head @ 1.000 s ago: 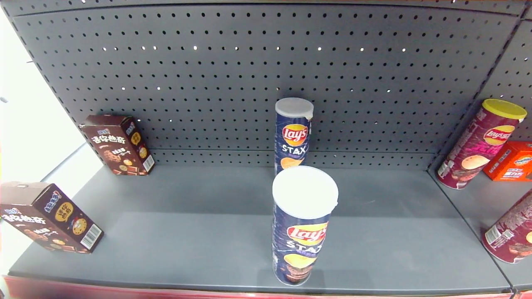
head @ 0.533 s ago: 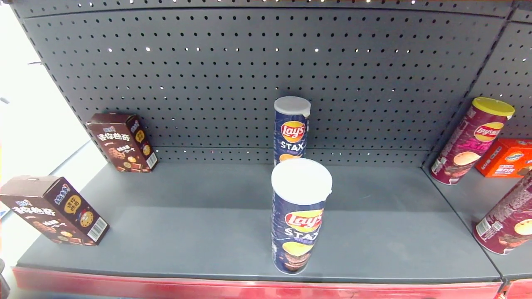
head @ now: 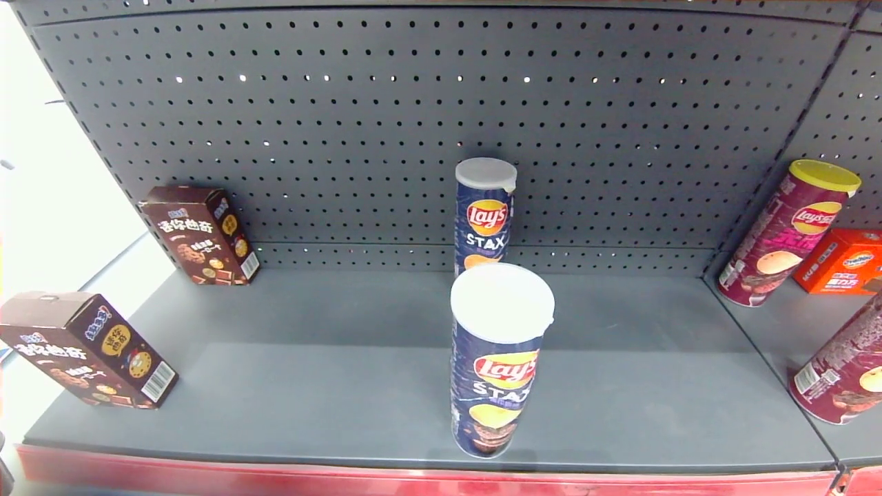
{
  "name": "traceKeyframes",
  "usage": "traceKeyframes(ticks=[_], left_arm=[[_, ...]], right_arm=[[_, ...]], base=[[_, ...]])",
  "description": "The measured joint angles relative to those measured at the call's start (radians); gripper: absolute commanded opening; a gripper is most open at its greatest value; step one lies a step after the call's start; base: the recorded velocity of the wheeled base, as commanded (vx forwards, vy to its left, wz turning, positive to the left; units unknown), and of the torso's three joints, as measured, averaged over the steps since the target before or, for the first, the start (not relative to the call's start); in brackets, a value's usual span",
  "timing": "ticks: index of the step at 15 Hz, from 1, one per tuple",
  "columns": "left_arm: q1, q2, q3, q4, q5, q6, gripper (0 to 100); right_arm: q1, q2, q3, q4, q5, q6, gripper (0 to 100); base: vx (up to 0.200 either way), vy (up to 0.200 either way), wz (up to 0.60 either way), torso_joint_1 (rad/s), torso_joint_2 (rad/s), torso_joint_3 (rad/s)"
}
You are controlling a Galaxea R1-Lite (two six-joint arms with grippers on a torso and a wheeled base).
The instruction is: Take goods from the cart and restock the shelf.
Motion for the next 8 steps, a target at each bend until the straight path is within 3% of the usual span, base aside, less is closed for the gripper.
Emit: traceKeyframes(ticks=[8], left_arm=[[0.000, 0.000, 0.000, 0.000, 0.000, 0.000, 100]], right_arm=[[0.000, 0.000, 0.000, 0.000, -0.001, 0.000, 100]], base=[[0.000, 0.000, 0.00, 0.000, 0.00, 0.000]])
